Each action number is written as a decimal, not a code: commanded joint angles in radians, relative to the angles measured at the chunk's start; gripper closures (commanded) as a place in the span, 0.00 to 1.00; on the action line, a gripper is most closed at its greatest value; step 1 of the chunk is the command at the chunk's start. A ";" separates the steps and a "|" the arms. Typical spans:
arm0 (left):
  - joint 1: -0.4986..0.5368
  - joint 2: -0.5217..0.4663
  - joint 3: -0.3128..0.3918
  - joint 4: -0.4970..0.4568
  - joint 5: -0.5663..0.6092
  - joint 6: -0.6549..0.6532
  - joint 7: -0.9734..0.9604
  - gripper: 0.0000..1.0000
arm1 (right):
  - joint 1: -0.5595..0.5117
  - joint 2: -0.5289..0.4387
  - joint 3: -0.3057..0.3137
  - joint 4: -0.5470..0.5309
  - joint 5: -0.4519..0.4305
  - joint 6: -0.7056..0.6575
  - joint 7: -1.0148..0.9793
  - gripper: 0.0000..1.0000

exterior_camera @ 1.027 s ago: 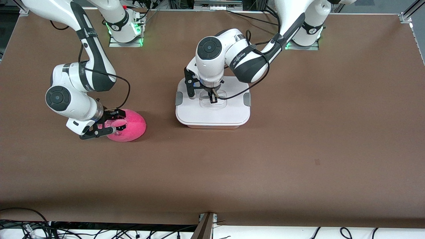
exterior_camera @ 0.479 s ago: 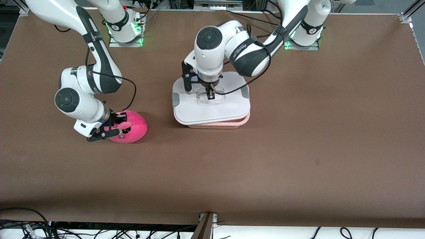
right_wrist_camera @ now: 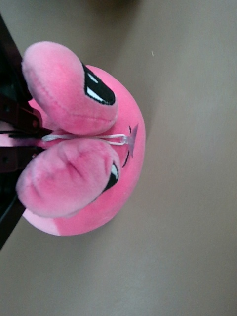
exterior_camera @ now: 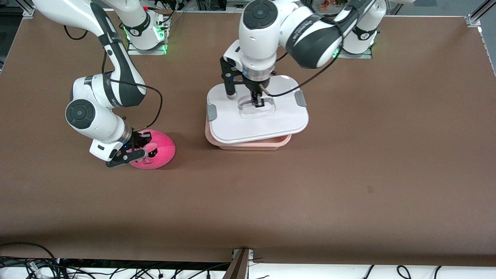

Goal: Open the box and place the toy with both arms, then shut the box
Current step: 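Lift the lid off with the left gripper while the right gripper grasps the toy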

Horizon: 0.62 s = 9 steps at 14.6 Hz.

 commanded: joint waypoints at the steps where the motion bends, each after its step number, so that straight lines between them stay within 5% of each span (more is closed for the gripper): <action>1: 0.071 -0.075 -0.014 -0.006 -0.018 -0.072 0.005 1.00 | -0.001 -0.064 0.047 0.083 0.006 -0.176 -0.081 1.00; 4: 0.163 -0.135 -0.014 -0.005 -0.015 -0.144 0.020 1.00 | -0.001 -0.087 0.145 0.149 0.005 -0.289 -0.200 1.00; 9: 0.326 -0.161 -0.007 0.052 -0.017 -0.208 0.322 1.00 | 0.001 -0.090 0.310 0.213 -0.046 -0.323 -0.346 1.00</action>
